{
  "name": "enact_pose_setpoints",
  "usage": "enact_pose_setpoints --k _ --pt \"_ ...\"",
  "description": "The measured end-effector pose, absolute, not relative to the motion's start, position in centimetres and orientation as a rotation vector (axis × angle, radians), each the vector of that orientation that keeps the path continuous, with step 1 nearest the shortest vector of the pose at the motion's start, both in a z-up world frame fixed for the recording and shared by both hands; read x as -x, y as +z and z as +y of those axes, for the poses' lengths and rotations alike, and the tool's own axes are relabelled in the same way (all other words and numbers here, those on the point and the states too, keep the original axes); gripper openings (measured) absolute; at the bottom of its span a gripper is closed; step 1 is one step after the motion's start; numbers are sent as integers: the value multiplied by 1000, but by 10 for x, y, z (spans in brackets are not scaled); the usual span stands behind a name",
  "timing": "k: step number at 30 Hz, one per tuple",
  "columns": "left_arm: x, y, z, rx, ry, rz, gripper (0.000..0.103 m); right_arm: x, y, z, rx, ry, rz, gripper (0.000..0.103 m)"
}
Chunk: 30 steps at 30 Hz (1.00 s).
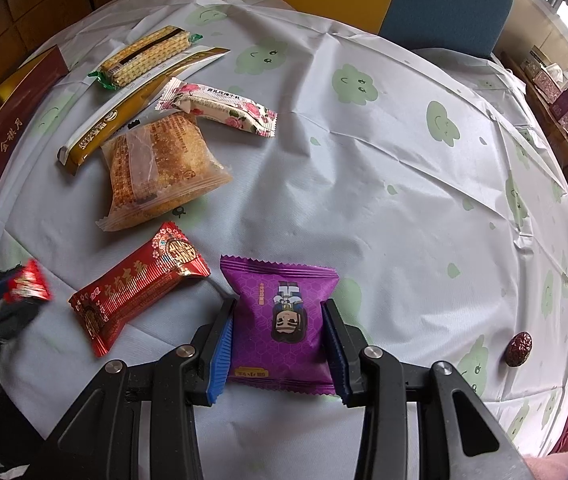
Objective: Organize snacks
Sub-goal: 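Grasp the small red candy with the left gripper while the right holds the purple packet, then lift the red candy with the left gripper while the right drops the purple packet into the gold tray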
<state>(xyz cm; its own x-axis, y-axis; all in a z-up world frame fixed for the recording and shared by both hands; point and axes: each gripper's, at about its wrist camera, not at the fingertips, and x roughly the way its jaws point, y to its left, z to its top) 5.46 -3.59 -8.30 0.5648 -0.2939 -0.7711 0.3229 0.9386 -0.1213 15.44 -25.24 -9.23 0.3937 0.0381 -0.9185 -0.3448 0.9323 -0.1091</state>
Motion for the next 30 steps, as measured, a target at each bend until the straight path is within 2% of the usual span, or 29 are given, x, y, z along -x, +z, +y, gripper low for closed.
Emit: enact_pose_setpoints --k 14,22,30 --pt "-36 -89 -23 -9 -341 835 19 -146 -79 -253 272 235 1116 38" --pt "-32 -90 -18 33 -358 803 18 -126 -47 -232 217 349 1068 38" --pt "-30 -91 -13 66 -368 796 18 -112 11 -153 174 670 986 38"
